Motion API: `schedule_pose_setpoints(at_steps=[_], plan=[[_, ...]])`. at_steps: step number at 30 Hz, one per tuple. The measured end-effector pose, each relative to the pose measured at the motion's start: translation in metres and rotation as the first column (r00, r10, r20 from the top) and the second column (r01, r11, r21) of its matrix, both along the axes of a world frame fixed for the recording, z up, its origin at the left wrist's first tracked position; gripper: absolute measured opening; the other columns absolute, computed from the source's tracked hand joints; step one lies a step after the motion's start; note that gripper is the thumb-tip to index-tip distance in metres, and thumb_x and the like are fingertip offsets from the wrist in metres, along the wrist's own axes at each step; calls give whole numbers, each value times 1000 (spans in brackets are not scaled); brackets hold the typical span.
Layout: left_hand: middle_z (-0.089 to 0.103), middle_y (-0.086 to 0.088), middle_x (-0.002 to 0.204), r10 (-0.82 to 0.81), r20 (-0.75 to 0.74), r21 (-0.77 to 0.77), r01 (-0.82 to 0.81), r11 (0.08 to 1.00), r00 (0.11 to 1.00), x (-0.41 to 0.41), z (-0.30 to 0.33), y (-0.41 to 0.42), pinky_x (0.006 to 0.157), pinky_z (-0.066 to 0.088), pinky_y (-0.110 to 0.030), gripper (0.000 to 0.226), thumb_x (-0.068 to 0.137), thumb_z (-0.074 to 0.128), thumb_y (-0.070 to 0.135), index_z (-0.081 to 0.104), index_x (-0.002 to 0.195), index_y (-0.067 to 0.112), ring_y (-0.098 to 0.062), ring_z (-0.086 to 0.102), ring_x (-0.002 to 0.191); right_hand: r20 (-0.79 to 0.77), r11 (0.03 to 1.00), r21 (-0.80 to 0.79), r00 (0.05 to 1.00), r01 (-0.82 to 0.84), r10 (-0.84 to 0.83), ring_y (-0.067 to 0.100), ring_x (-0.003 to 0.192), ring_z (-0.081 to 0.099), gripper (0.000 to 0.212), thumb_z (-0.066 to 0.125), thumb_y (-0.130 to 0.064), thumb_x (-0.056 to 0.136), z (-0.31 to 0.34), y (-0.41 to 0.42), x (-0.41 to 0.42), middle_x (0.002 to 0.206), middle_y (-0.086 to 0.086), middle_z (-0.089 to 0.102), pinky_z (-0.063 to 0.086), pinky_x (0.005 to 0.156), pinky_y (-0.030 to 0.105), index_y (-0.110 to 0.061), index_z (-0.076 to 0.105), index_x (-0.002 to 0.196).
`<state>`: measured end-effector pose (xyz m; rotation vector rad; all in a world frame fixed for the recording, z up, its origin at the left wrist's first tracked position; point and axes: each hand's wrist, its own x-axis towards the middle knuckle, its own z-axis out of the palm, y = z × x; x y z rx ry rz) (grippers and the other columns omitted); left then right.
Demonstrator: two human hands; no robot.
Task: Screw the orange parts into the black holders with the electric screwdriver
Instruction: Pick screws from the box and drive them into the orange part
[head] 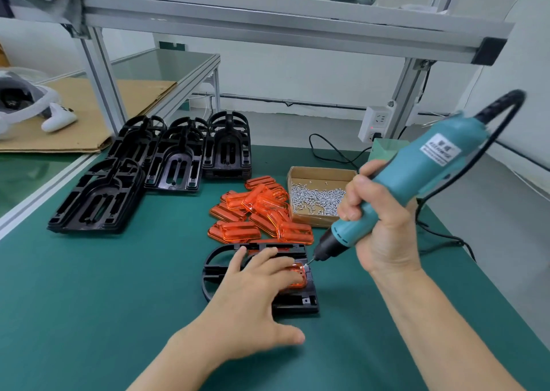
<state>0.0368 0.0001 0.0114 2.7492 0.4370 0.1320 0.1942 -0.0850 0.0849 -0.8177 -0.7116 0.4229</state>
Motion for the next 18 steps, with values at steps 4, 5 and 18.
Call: schedule_pose_setpoints(at_steps=[4,5,18], plan=[[20,24,152,-12,-34,90,15,996,999,2,-8,-3,109,-24,-38,67,73,56,62,40,136,45,1,-7,142,65,998,-65,998,-22,26,15,43,40,23,57,0,78,-8,5,0,56,2,47,38,47,24,-23,59,77],[21,23,152,-10,-24,101,12,995,1000,2,-9,-4,108,-26,-37,65,75,55,59,40,136,45,0,-7,142,75,997,-76,997,-22,28,15,43,40,22,57,0,78,-9,7,-1,56,2,47,39,48,24,-22,59,78],[26,24,150,-8,12,111,6,994,1000,3,-14,-1,110,-22,-41,52,84,49,46,41,136,45,-2,-4,142,218,986,-158,973,-47,81,17,43,39,20,61,-4,78,-15,20,-1,53,1,46,39,49,24,-24,60,75]])
